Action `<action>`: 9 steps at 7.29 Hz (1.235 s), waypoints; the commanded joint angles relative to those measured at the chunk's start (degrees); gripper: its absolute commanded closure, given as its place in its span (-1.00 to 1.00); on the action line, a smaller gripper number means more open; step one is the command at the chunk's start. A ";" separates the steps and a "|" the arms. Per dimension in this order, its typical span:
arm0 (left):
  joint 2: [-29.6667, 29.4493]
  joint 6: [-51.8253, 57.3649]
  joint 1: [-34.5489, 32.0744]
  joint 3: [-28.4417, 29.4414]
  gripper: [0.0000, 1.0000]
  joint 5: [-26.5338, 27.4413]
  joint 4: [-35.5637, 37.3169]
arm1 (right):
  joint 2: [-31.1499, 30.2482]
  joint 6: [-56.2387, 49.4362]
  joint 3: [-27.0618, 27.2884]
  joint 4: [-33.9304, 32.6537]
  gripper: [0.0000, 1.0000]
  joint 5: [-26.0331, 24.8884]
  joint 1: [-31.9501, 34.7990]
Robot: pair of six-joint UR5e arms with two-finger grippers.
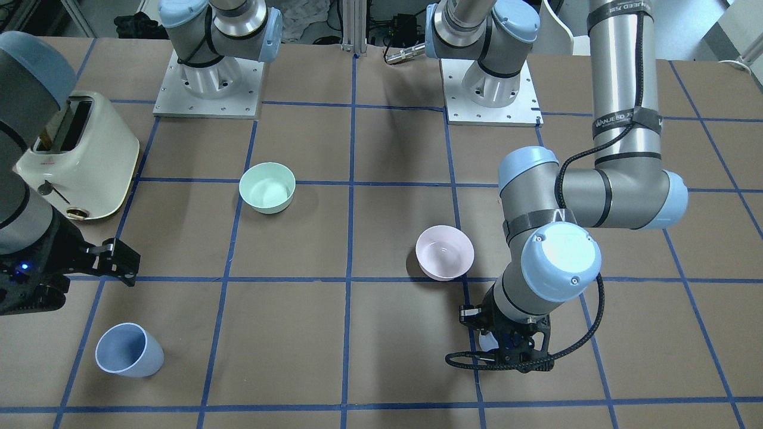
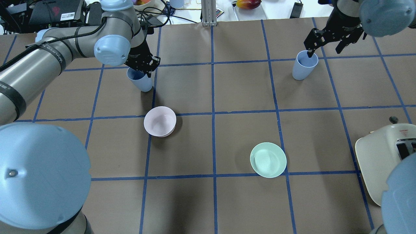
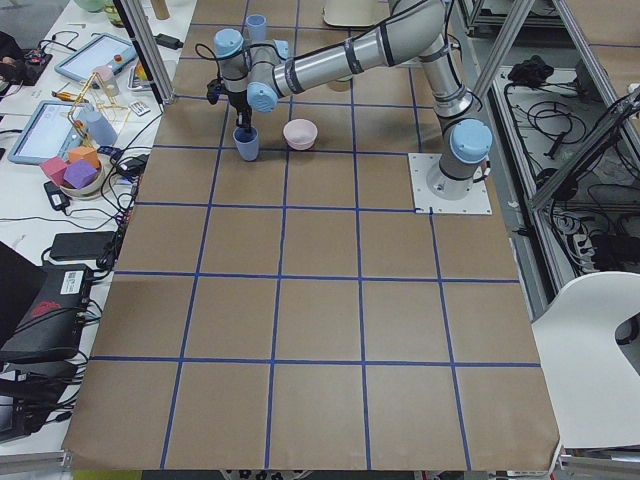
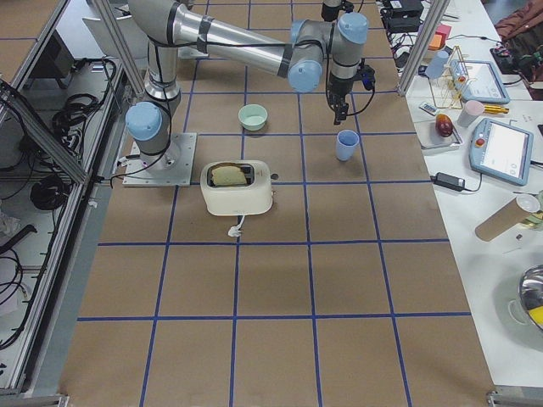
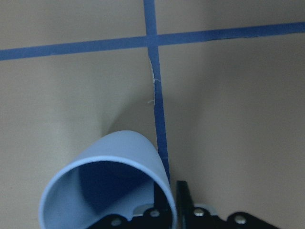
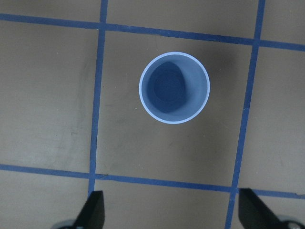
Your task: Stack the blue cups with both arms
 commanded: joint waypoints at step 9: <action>1.00 -37.75 -22.45 -1.76 1.00 -4.35 0.86 | 14.69 -2.87 -4.42 -8.49 -1.00 4.71 -3.83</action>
